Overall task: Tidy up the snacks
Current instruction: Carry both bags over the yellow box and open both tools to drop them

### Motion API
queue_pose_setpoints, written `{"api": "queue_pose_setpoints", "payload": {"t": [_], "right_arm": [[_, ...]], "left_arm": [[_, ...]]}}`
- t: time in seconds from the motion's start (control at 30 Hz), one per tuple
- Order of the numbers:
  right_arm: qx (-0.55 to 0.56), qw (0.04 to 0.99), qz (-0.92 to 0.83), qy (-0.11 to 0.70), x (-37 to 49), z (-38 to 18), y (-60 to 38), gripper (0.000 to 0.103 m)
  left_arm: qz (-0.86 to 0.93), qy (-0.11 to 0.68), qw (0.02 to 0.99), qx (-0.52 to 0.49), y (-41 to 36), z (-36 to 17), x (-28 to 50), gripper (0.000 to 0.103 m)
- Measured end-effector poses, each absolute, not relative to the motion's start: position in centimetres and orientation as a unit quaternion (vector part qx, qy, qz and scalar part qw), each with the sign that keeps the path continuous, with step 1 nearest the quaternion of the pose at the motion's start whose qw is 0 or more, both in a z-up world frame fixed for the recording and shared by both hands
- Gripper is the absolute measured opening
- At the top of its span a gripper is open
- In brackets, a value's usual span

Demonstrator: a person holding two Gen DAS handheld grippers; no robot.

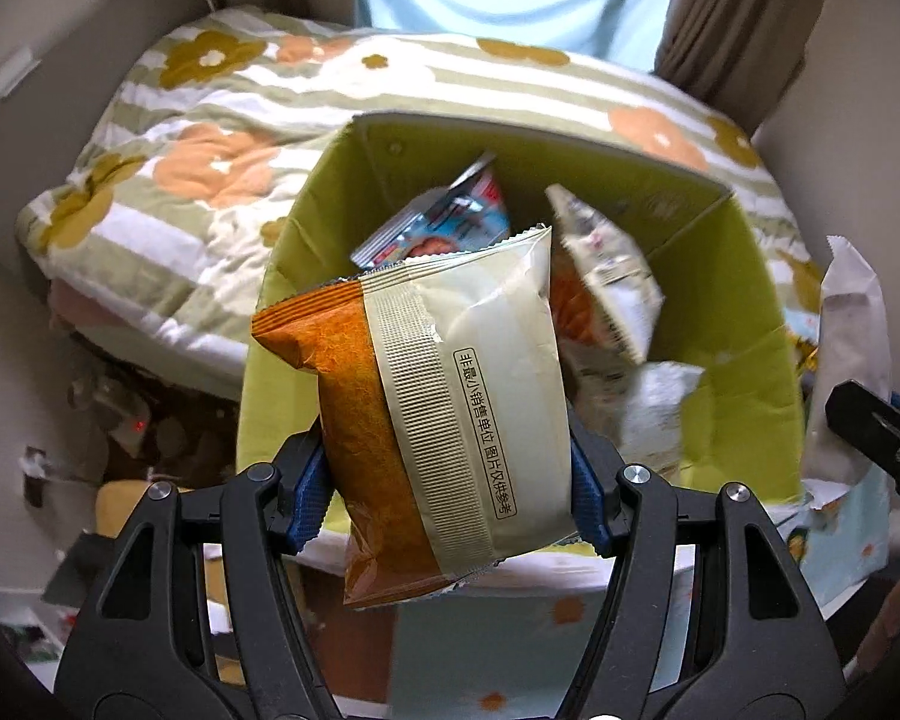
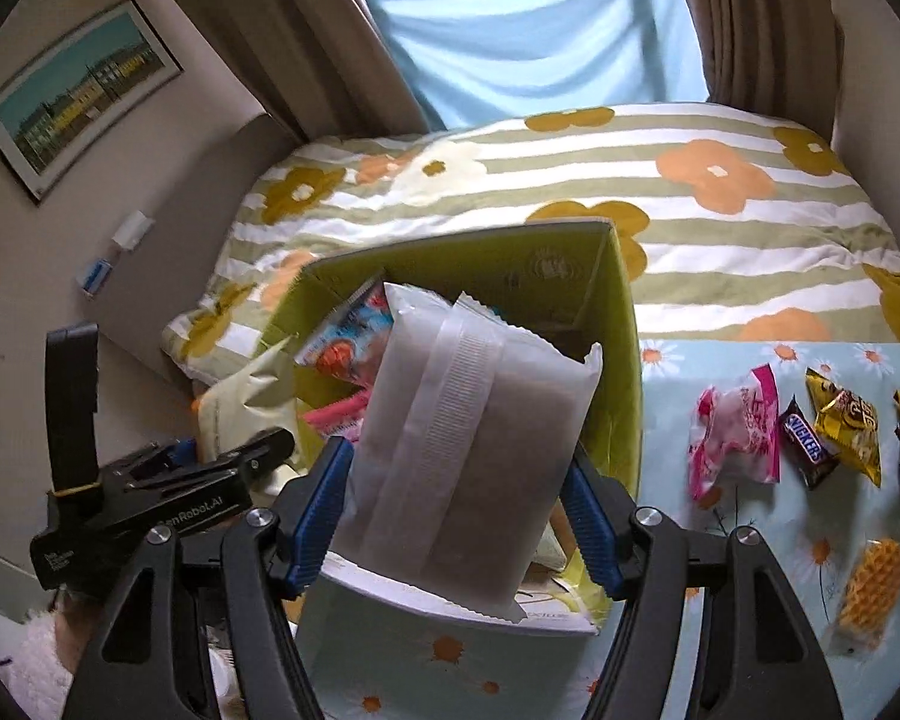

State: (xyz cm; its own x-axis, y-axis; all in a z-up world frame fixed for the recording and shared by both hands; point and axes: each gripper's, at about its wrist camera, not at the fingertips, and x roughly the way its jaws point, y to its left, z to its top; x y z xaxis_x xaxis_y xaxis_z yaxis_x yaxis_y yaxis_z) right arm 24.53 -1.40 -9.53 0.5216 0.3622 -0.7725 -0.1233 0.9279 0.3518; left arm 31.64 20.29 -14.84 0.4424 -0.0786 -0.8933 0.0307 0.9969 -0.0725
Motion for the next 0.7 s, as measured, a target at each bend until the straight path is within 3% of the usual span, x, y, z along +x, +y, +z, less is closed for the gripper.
{"api": "queue_pose_setpoints", "payload": {"t": [0.1, 0.17, 0.2, 0.23, 0.7], "right_arm": [[0.108, 0.863, 0.122, 0.478, 24.9, -10.4, -0.7, 0.064], [0.107, 0.86, 0.114, 0.485, 25.3, -10.9, -0.6, 0.064], [0.107, 0.859, 0.112, 0.488, 25.5, -11.2, -0.6, 0.064], [0.106, 0.858, 0.111, 0.49, 25.7, -11.2, -0.4, 0.064], [0.081, 0.85, 0.114, 0.507, 26.2, -13.1, 0.4, 0.064]], "left_arm": [[-0.046, 0.526, 0.849, -0.017, 20.4, -15.5, 32.0, 0.065], [-0.057, 0.526, 0.848, -0.01, 20.2, -15.7, 32.1, 0.081], [-0.057, 0.525, 0.849, -0.007, 20.0, -15.7, 32.0, 0.099], [-0.055, 0.521, 0.852, -0.005, 20.0, -15.7, 31.9, 0.103], [-0.049, 0.518, 0.854, -0.018, 19.8, -15.0, 31.2, 0.103]]}}
